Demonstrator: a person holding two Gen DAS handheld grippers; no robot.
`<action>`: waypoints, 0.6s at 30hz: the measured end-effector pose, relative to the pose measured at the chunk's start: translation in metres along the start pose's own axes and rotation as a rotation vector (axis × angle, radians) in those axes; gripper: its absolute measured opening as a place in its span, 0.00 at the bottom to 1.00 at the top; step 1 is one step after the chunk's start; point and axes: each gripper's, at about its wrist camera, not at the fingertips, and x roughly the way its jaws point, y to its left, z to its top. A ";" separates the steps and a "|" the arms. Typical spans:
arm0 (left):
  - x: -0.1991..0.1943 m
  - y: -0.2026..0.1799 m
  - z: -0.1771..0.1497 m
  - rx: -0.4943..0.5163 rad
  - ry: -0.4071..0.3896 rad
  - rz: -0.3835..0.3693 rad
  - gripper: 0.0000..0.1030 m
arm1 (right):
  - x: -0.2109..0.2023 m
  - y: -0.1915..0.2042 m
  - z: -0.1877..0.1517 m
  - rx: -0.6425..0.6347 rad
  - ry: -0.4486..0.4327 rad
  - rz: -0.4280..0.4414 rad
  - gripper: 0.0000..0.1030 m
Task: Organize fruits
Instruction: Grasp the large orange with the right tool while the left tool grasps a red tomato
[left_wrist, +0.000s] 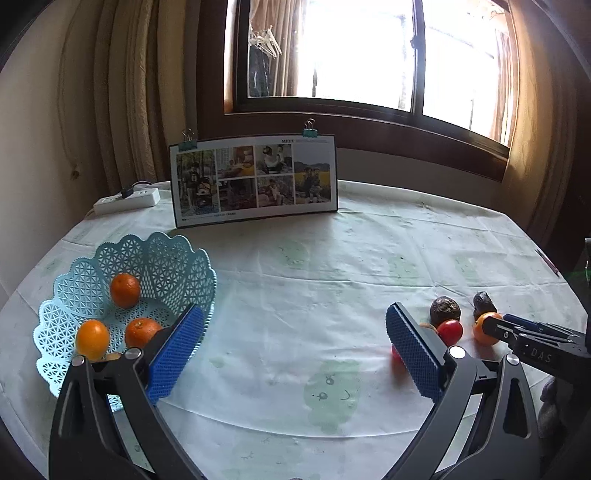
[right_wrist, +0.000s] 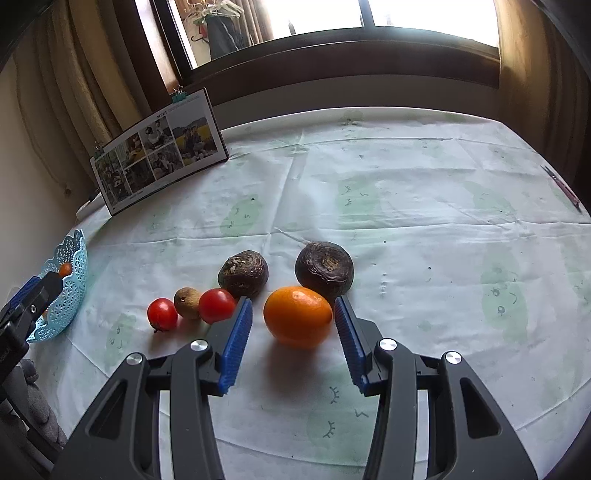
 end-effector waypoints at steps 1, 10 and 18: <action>0.002 -0.002 -0.001 0.005 0.008 -0.011 0.97 | 0.002 0.000 0.001 -0.001 0.003 -0.003 0.46; 0.029 -0.033 -0.008 0.099 0.100 -0.124 0.97 | 0.016 -0.004 -0.001 0.011 0.040 0.000 0.46; 0.052 -0.061 -0.016 0.194 0.189 -0.199 0.82 | 0.018 -0.001 -0.002 -0.008 0.044 0.013 0.42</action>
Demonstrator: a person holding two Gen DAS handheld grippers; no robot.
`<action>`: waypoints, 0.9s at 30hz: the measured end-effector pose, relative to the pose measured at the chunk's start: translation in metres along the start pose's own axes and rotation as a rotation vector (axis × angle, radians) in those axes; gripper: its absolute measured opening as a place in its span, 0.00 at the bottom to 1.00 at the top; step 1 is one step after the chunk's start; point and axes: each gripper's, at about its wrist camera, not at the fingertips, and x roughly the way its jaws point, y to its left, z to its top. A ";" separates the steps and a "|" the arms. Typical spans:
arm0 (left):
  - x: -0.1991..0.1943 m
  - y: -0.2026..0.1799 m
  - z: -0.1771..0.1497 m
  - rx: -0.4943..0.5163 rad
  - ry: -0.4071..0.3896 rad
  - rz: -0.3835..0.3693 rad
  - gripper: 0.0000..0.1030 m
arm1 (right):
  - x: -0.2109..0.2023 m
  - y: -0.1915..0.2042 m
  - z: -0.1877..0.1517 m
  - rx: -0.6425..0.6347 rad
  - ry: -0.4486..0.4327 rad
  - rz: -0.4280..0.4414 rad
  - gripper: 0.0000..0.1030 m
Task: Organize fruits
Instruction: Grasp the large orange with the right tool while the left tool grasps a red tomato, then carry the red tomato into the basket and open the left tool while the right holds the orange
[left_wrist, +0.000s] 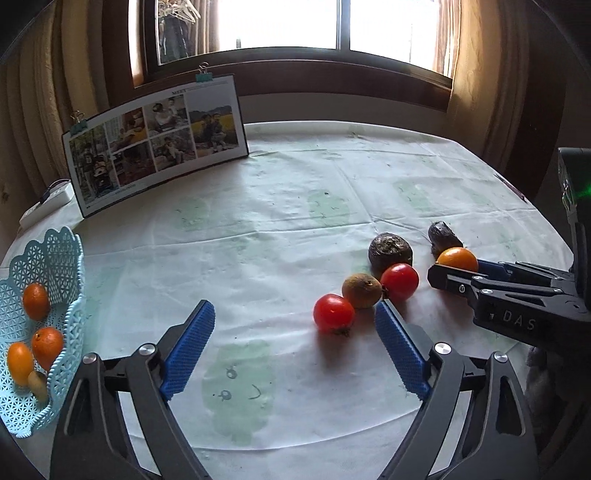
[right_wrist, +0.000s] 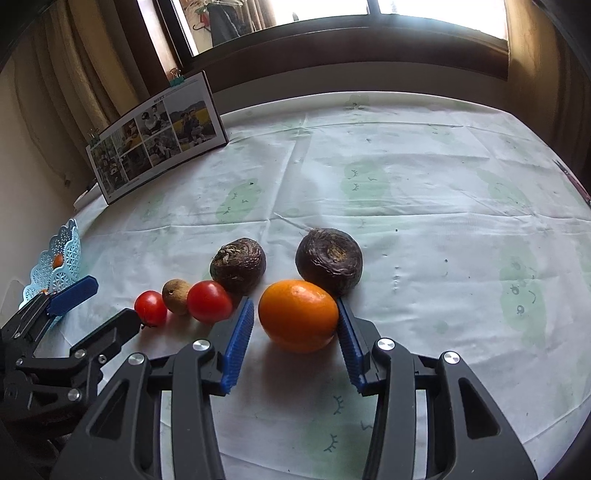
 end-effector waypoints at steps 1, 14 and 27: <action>0.003 -0.002 0.001 0.006 0.013 -0.007 0.80 | 0.000 -0.001 0.000 0.002 -0.001 0.001 0.40; 0.025 -0.006 -0.001 -0.005 0.095 -0.086 0.43 | -0.005 -0.003 0.000 0.013 -0.018 0.028 0.39; 0.018 -0.004 -0.001 -0.022 0.068 -0.087 0.26 | -0.010 -0.005 0.000 0.026 -0.040 0.053 0.39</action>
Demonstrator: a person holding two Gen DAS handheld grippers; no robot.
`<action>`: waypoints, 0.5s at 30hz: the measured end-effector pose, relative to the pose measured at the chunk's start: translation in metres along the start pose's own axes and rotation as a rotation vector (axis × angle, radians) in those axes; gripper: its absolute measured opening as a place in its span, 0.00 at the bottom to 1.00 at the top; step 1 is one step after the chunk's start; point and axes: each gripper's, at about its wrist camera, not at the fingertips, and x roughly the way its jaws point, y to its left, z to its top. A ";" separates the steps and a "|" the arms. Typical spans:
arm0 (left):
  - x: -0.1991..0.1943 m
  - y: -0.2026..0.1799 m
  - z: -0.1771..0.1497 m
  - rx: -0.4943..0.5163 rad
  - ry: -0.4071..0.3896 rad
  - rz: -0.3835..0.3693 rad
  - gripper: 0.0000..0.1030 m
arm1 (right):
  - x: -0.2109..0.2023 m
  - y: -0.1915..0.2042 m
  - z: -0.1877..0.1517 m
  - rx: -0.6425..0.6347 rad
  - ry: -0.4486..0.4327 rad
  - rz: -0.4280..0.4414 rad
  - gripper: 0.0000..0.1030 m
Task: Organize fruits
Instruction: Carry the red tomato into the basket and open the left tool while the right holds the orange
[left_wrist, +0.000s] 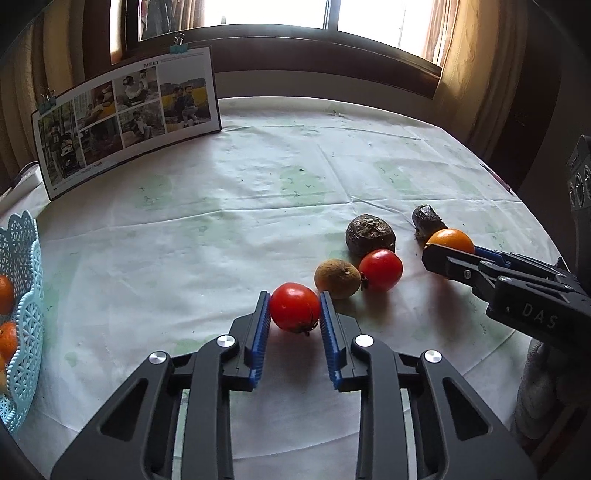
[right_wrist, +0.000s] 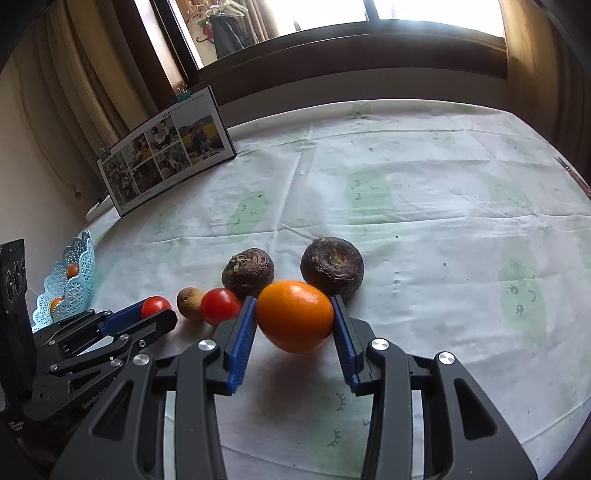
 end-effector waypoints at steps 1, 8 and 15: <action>-0.003 0.000 0.000 0.000 -0.008 0.010 0.26 | -0.001 0.000 0.000 0.001 -0.002 0.001 0.39; -0.023 0.009 0.001 -0.040 -0.065 0.077 0.26 | -0.005 0.001 0.000 -0.001 -0.022 0.017 0.39; -0.053 0.027 0.000 -0.096 -0.150 0.168 0.26 | -0.009 0.004 0.000 -0.008 -0.041 0.029 0.39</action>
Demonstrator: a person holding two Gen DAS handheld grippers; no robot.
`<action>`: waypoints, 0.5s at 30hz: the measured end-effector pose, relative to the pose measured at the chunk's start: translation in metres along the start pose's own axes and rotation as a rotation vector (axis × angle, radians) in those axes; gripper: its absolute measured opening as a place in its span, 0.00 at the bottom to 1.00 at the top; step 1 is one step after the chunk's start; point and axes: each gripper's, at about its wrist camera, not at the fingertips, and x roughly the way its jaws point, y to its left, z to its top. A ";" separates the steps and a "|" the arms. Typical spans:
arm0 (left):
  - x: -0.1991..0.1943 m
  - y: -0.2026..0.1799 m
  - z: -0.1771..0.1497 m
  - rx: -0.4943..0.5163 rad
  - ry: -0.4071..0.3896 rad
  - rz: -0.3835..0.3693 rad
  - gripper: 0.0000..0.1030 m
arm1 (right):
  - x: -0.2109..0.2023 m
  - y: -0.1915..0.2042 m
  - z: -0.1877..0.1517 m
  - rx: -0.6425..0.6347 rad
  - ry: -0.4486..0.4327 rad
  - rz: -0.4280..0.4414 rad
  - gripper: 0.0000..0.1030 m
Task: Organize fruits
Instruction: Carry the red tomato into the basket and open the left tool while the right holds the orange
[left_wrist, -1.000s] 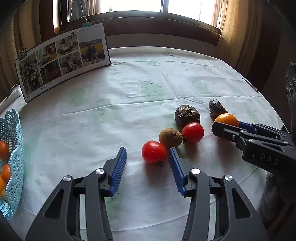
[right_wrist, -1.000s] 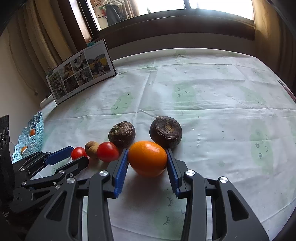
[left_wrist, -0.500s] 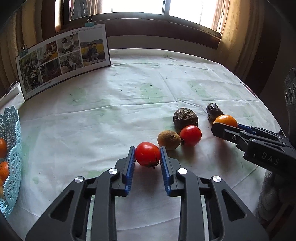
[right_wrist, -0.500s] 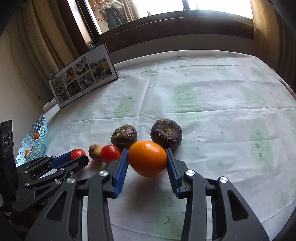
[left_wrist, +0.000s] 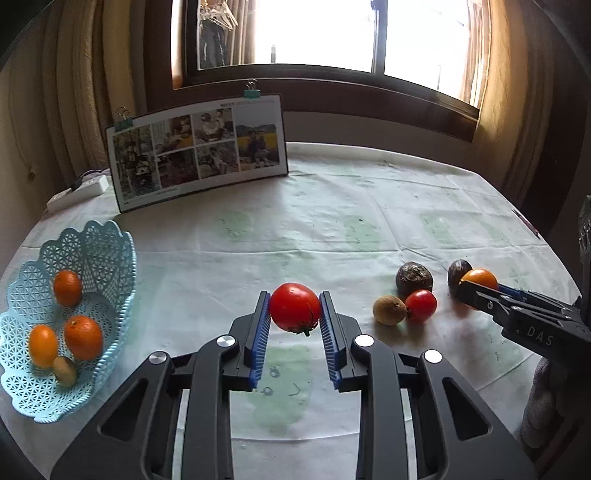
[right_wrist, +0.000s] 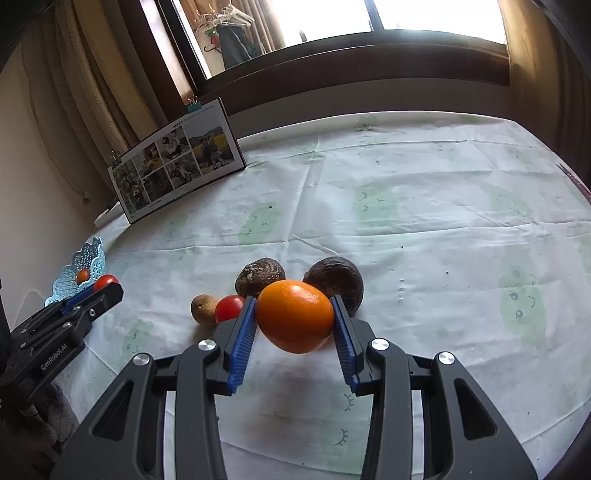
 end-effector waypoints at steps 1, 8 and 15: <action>-0.004 0.004 0.001 -0.011 -0.009 0.010 0.26 | 0.000 0.000 0.000 0.000 -0.004 0.001 0.39; -0.025 0.044 0.000 -0.103 -0.059 0.089 0.26 | -0.003 0.005 0.000 -0.012 -0.014 0.000 0.39; -0.044 0.087 -0.007 -0.185 -0.093 0.176 0.26 | -0.007 0.011 0.002 -0.018 -0.017 -0.008 0.39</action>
